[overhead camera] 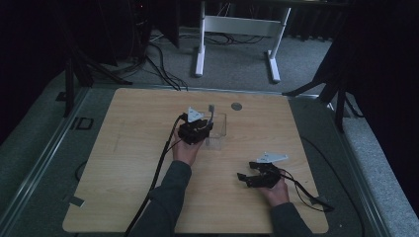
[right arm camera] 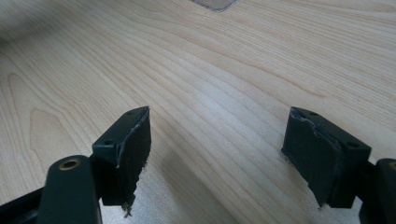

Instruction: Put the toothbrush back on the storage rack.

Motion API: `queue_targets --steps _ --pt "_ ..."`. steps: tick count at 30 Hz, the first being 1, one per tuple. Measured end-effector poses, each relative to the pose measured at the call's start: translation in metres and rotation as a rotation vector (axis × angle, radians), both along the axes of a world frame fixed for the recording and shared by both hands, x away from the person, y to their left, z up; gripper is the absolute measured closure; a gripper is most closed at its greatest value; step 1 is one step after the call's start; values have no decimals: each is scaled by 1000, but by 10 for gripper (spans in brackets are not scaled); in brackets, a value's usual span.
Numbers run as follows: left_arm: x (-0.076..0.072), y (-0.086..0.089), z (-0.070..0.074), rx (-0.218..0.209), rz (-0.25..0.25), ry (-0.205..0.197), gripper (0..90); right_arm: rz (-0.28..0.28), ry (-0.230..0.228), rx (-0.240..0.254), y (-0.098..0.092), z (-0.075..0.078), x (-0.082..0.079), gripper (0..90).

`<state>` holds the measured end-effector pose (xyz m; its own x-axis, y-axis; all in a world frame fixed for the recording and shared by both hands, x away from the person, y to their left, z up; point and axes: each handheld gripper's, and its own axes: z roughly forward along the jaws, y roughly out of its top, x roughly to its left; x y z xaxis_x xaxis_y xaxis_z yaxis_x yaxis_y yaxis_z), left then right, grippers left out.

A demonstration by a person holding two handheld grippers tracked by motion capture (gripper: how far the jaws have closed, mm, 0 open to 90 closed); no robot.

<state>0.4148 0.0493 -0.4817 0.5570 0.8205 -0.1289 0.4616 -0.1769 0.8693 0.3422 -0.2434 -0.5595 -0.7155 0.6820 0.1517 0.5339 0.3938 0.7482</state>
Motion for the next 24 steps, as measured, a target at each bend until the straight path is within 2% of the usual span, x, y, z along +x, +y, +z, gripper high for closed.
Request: queue_targets --steps 3,7,12,21,24 --pt "-4 2 3 0 -1 -18 529 0 0 0 0 0 0 229" --pt "-9 8 8 -21 7 -39 472 0 0 0 0 0 0 229" --pt "-12 16 12 -42 13 -46 456 0 0 0 0 0 0 230" --pt "-16 26 12 -36 24 -50 457 0 0 0 0 0 0 229" --pt "-18 30 12 -51 30 -46 458 0 0 1 0 0 0 230"
